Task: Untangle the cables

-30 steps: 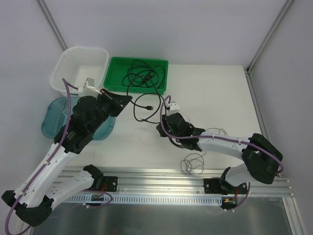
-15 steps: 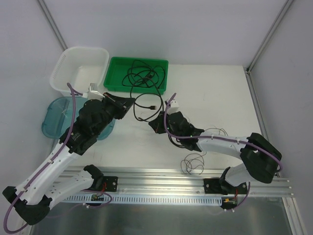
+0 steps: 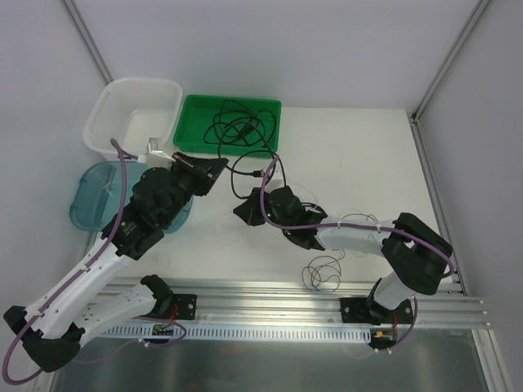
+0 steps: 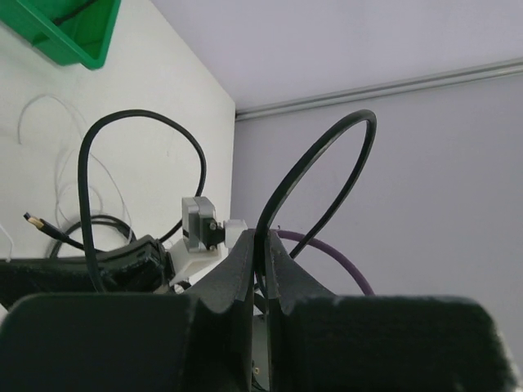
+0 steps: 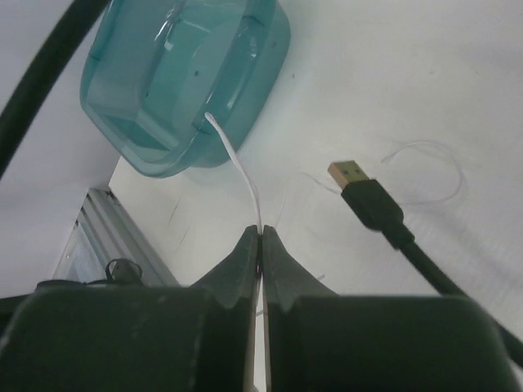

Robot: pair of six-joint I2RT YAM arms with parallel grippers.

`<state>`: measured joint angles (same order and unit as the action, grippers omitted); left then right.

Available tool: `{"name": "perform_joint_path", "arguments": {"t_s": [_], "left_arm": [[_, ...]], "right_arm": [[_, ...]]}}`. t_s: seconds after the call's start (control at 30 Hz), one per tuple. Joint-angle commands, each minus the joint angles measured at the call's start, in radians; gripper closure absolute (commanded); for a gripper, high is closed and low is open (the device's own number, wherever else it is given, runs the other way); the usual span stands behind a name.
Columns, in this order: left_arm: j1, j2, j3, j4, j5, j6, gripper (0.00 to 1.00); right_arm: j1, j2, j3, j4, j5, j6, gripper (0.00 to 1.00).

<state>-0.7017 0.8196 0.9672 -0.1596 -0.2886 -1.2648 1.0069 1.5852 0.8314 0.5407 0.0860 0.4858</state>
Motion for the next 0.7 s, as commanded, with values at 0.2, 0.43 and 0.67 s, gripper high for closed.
{"name": "perform_joint_path", "arguments": {"t_s": [0.2, 0.43, 0.67], "left_arm": [[-0.007, 0.021, 0.076, 0.065, -0.250, 0.342, 1.00], [0.024, 0.116, 0.179, 0.065, -0.310, 0.499, 1.00], [0.224, 0.265, 0.345, 0.066, -0.087, 0.547, 1.00]], "right_arm": [[0.006, -0.215, -0.093, -0.302, 0.047, -0.179, 0.99], [-0.097, -0.381, -0.095, -0.754, 0.331, -0.185, 0.92], [-0.114, -0.513, -0.045, -0.930, 0.396, -0.277, 0.14]]}}
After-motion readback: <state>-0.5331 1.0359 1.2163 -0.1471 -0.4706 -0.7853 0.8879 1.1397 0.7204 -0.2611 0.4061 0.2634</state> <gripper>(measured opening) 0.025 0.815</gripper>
